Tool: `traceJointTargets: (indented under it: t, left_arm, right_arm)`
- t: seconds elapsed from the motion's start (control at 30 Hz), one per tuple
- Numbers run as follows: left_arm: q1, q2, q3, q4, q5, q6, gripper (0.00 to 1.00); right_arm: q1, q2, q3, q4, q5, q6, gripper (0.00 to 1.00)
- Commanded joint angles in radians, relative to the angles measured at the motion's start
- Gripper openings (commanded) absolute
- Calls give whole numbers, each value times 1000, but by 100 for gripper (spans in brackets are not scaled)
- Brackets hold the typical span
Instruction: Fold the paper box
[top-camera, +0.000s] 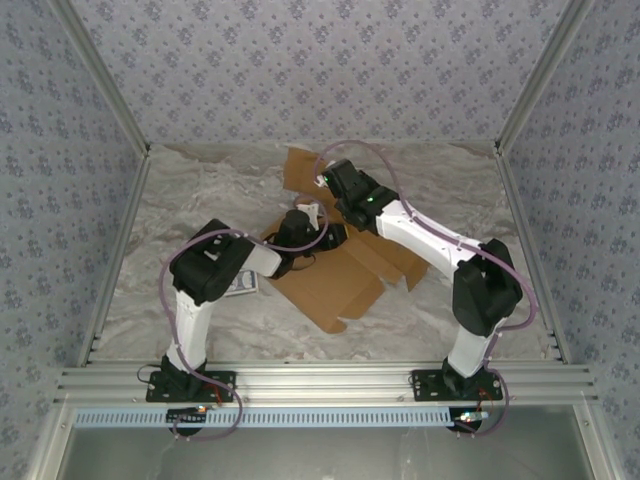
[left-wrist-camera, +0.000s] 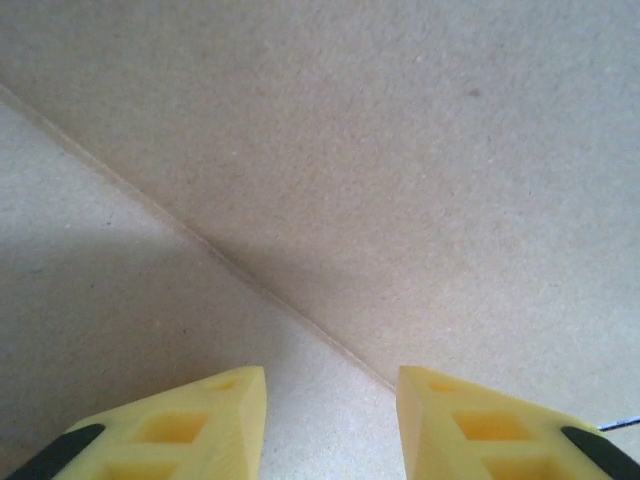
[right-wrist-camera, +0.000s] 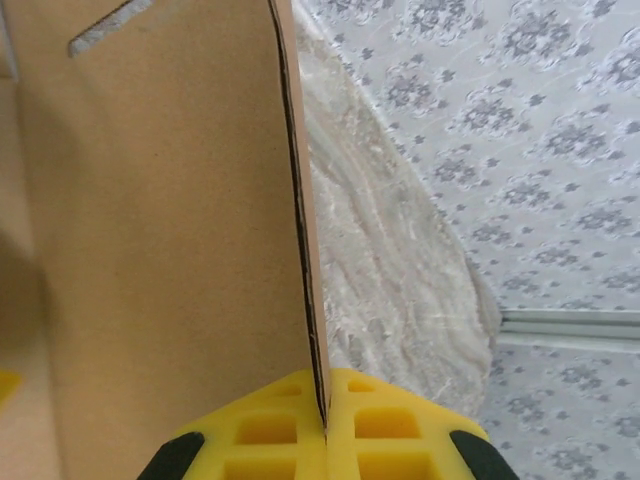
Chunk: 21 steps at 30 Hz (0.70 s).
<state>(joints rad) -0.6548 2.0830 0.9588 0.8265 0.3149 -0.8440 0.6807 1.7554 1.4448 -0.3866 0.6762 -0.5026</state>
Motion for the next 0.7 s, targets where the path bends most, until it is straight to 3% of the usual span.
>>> traceJointTargets:
  t: [0.0,0.2,0.3,0.43,0.53,0.67]
  left_arm:
    - [29,-73,-53,-57,8,-6,42]
    - [80,-197,-145,-103,16,9,46]
    - [109,-260,-181,-124,14,37,48]
    - [156,-340,-194,-196,22,86,49]
    - [209,-414,-198,-258,41,96,50]
    - [242,-532,-126,-475,67,162,52]
  right_arm:
    - [-2,9,-52,211,105,-199,0]
    - [-19,-28,-219,560,98,-470,0]
    - [-42,-45,-284,660,71,-522,0]
    - [-70,-88,-288,607,-6,-502,0]
    - [-93,-154,-290,465,-156,-484,0]
    - [-125,-196,-261,332,-284,-472,0]
